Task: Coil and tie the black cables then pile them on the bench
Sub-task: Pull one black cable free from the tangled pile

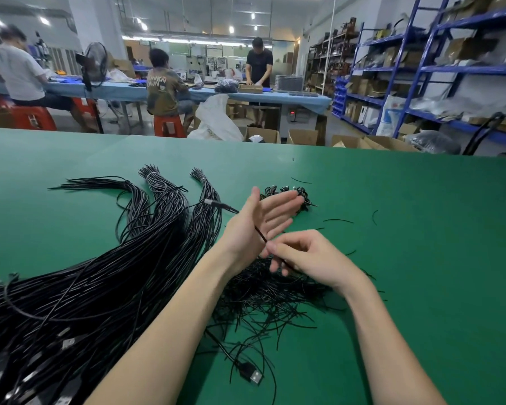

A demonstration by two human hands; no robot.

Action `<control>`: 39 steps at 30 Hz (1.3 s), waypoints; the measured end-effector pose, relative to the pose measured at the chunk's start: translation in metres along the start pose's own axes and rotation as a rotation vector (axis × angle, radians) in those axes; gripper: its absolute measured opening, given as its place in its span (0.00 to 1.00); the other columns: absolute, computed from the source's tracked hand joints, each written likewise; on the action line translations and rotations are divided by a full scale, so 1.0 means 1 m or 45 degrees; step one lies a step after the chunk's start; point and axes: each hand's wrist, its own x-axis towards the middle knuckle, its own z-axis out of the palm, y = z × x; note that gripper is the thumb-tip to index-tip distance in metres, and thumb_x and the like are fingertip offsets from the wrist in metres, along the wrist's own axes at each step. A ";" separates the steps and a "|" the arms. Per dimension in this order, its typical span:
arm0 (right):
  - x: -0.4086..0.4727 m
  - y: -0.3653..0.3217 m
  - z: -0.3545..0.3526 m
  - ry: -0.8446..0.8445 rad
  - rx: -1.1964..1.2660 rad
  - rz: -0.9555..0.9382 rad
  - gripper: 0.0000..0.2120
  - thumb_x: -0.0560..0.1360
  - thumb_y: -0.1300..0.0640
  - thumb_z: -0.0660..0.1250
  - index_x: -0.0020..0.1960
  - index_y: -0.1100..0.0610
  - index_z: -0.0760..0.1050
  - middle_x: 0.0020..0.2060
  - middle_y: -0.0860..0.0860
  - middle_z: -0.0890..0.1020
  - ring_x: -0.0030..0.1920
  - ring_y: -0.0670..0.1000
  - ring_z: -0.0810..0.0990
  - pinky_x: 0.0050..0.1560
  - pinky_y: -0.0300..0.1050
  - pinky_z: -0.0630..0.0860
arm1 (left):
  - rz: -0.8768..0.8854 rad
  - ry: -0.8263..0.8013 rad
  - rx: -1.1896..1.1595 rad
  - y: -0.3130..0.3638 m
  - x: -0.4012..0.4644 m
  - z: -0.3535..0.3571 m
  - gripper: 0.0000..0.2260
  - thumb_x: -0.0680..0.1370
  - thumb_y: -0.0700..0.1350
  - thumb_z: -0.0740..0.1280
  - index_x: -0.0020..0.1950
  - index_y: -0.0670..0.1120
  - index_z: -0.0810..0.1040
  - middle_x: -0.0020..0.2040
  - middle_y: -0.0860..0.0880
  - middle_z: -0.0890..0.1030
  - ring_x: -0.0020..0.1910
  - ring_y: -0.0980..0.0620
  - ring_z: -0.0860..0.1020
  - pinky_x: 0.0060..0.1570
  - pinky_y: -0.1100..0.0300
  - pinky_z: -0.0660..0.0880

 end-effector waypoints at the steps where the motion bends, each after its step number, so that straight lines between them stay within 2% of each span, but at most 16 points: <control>1: 0.000 0.000 0.001 -0.032 -0.003 0.009 0.09 0.82 0.53 0.68 0.48 0.51 0.87 0.37 0.53 0.86 0.33 0.47 0.78 0.38 0.32 0.73 | 0.023 0.013 -0.113 0.003 0.000 -0.002 0.31 0.86 0.59 0.41 0.73 0.41 0.72 0.70 0.44 0.77 0.72 0.51 0.73 0.73 0.55 0.66; 6: -0.004 0.002 -0.004 -0.155 -0.004 0.062 0.11 0.82 0.51 0.67 0.46 0.50 0.87 0.36 0.52 0.85 0.35 0.48 0.79 0.42 0.35 0.76 | 0.085 -0.028 -0.431 0.017 -0.002 -0.009 0.34 0.84 0.62 0.45 0.70 0.39 0.75 0.70 0.39 0.76 0.71 0.45 0.74 0.72 0.53 0.69; 8: -0.001 0.004 0.000 -0.156 -0.092 0.099 0.15 0.79 0.42 0.69 0.43 0.51 0.86 0.35 0.51 0.85 0.36 0.47 0.80 0.45 0.41 0.77 | 0.073 -0.122 -0.454 0.020 -0.005 -0.007 0.36 0.83 0.65 0.46 0.70 0.38 0.76 0.71 0.38 0.75 0.72 0.43 0.72 0.72 0.50 0.69; 10: 0.004 0.006 0.001 -0.127 -0.321 0.150 0.26 0.71 0.28 0.67 0.42 0.51 0.85 0.36 0.49 0.86 0.36 0.46 0.81 0.49 0.47 0.78 | 0.028 -0.250 -0.452 0.024 -0.010 -0.009 0.38 0.82 0.67 0.47 0.72 0.38 0.74 0.73 0.37 0.73 0.73 0.40 0.71 0.72 0.44 0.68; 12: 0.011 0.003 -0.007 -0.108 -0.569 0.178 0.32 0.64 0.19 0.65 0.43 0.47 0.85 0.36 0.46 0.86 0.36 0.44 0.82 0.50 0.47 0.79 | -0.053 -0.396 -0.404 0.029 -0.015 -0.014 0.39 0.81 0.69 0.47 0.73 0.39 0.73 0.73 0.37 0.72 0.73 0.36 0.70 0.68 0.36 0.70; 14: 0.022 -0.005 -0.022 -0.129 -0.747 0.165 0.22 0.65 0.23 0.68 0.36 0.41 0.83 0.33 0.43 0.85 0.36 0.47 0.82 0.44 0.47 0.80 | -0.167 -0.500 -0.241 0.033 -0.018 -0.019 0.40 0.81 0.69 0.44 0.72 0.39 0.73 0.72 0.36 0.73 0.70 0.33 0.72 0.66 0.33 0.71; 16: 0.037 -0.022 -0.040 -0.167 -0.932 0.140 0.09 0.71 0.40 0.71 0.34 0.40 0.82 0.31 0.42 0.83 0.35 0.50 0.79 0.39 0.46 0.78 | -0.293 -0.524 0.036 0.032 -0.017 -0.020 0.42 0.81 0.69 0.41 0.71 0.38 0.74 0.71 0.36 0.74 0.69 0.34 0.74 0.67 0.34 0.70; 18: 0.052 -0.045 -0.053 -0.188 -1.119 0.081 0.08 0.70 0.45 0.72 0.36 0.47 0.83 0.31 0.43 0.83 0.35 0.46 0.78 0.39 0.44 0.76 | -0.403 -0.499 0.325 0.028 -0.015 -0.017 0.43 0.80 0.71 0.40 0.69 0.40 0.76 0.69 0.39 0.77 0.69 0.39 0.75 0.71 0.37 0.68; 20: 0.063 -0.073 -0.056 -0.195 -1.283 0.010 0.12 0.69 0.40 0.74 0.36 0.48 0.82 0.31 0.41 0.84 0.34 0.43 0.80 0.39 0.42 0.78 | -0.469 -0.402 0.558 0.022 -0.014 -0.014 0.42 0.78 0.73 0.41 0.70 0.46 0.77 0.69 0.46 0.79 0.70 0.48 0.75 0.73 0.39 0.66; 24: 0.072 -0.113 -0.045 -0.078 -1.504 -0.185 0.06 0.74 0.47 0.70 0.39 0.45 0.83 0.32 0.38 0.82 0.36 0.38 0.79 0.37 0.41 0.72 | -0.348 -0.179 0.717 0.017 -0.011 -0.012 0.38 0.74 0.77 0.42 0.77 0.61 0.67 0.77 0.58 0.68 0.77 0.52 0.64 0.75 0.36 0.58; 26: 0.066 -0.118 -0.037 -0.022 -1.362 -0.267 0.08 0.77 0.49 0.69 0.40 0.43 0.83 0.33 0.39 0.83 0.35 0.39 0.79 0.36 0.38 0.73 | -0.257 -0.074 0.650 0.019 -0.009 -0.017 0.41 0.70 0.79 0.43 0.79 0.63 0.60 0.78 0.60 0.64 0.78 0.52 0.61 0.75 0.35 0.56; 28: 0.055 -0.106 -0.029 -0.044 -0.962 -0.253 0.14 0.80 0.50 0.68 0.36 0.42 0.83 0.30 0.39 0.83 0.29 0.39 0.76 0.32 0.32 0.69 | -0.183 0.023 0.520 0.022 -0.009 -0.024 0.43 0.67 0.80 0.45 0.80 0.63 0.57 0.79 0.59 0.61 0.79 0.53 0.59 0.74 0.34 0.56; 32: 0.035 -0.060 -0.015 -0.221 -0.246 -0.005 0.09 0.83 0.56 0.67 0.50 0.52 0.86 0.37 0.50 0.85 0.33 0.47 0.78 0.35 0.39 0.76 | 0.002 0.119 0.341 0.025 -0.009 -0.026 0.29 0.78 0.69 0.42 0.79 0.66 0.57 0.80 0.59 0.61 0.79 0.55 0.60 0.76 0.40 0.55; 35: 0.035 -0.027 -0.011 -0.352 -0.111 0.122 0.10 0.84 0.53 0.65 0.54 0.54 0.84 0.39 0.52 0.85 0.37 0.49 0.81 0.37 0.37 0.76 | 0.054 0.046 0.203 0.024 -0.008 -0.021 0.27 0.83 0.63 0.41 0.79 0.60 0.63 0.76 0.58 0.68 0.76 0.58 0.65 0.76 0.46 0.58; 37: 0.038 -0.013 -0.011 -0.421 -0.136 0.187 0.12 0.83 0.46 0.65 0.52 0.50 0.85 0.40 0.51 0.86 0.38 0.48 0.81 0.37 0.36 0.71 | 0.042 -0.048 0.126 0.022 -0.009 -0.020 0.27 0.84 0.62 0.42 0.77 0.55 0.67 0.75 0.56 0.71 0.75 0.55 0.68 0.75 0.44 0.62; 39: 0.041 -0.006 -0.015 -0.469 -0.238 0.254 0.13 0.79 0.39 0.68 0.47 0.46 0.86 0.43 0.49 0.87 0.38 0.47 0.80 0.40 0.37 0.72 | 0.002 -0.115 0.058 0.023 -0.012 -0.020 0.28 0.85 0.61 0.42 0.75 0.51 0.70 0.75 0.53 0.72 0.74 0.50 0.70 0.73 0.39 0.65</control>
